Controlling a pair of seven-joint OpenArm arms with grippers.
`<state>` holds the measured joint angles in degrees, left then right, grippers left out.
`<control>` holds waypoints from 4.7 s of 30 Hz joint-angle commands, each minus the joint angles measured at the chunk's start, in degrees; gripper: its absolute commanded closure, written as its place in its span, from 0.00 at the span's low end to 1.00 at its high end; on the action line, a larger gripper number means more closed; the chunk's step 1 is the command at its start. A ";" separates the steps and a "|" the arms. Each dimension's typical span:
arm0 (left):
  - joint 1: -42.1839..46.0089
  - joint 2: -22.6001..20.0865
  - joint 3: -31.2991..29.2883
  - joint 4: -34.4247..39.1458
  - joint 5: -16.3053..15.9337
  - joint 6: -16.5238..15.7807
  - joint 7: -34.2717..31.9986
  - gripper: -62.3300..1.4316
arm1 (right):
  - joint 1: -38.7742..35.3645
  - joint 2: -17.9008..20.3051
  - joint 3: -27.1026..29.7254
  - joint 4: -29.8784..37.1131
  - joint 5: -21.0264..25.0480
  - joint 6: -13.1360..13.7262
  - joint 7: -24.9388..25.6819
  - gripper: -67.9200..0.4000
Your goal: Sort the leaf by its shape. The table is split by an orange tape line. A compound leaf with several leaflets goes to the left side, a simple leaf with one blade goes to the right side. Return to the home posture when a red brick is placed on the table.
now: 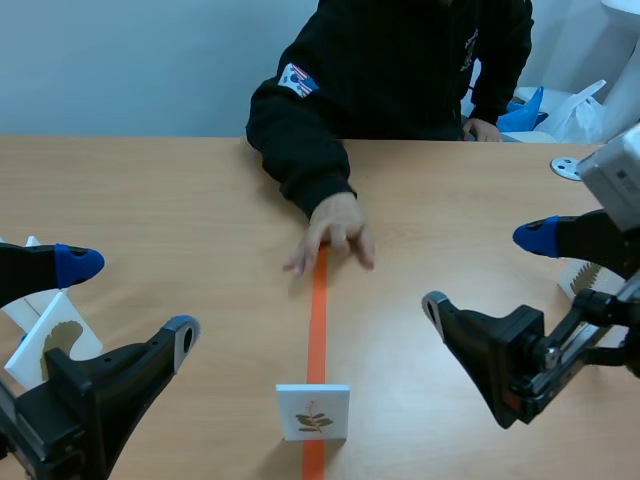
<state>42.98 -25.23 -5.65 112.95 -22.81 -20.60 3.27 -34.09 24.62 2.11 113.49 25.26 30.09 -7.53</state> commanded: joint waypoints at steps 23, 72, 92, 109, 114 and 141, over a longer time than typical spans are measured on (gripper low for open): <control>-0.33 0.11 -0.15 0.57 -0.13 0.35 -0.83 0.00 | 19.17 3.45 -29.68 -24.02 -16.13 2.03 14.16 0.00; -0.33 0.11 -0.15 0.55 -0.13 0.35 -0.83 0.00 | 24.02 0.98 -36.96 -26.99 -29.14 -4.96 27.80 0.97; -0.33 -1.01 -0.15 0.55 -0.13 0.35 -0.83 0.00 | 8.98 0.85 -7.65 -10.40 -15.47 -0.02 23.93 0.97; -0.33 -1.81 -0.15 -3.19 -0.59 0.33 -1.22 0.00 | 6.97 -4.15 8.07 -12.63 -1.75 0.00 14.16 0.97; -0.33 -1.81 -0.15 -4.59 -0.59 0.33 -2.19 0.00 | 8.59 -4.35 8.07 -18.84 0.11 -0.72 13.81 0.97; -1.68 -1.81 -0.15 -4.63 -0.59 0.33 -2.32 0.00 | 18.21 -6.80 7.89 -43.39 0.09 -0.72 12.24 0.97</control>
<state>41.32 -26.98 -5.65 107.44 -22.61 -20.18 1.89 -16.56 17.45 10.00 69.06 24.73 29.36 4.14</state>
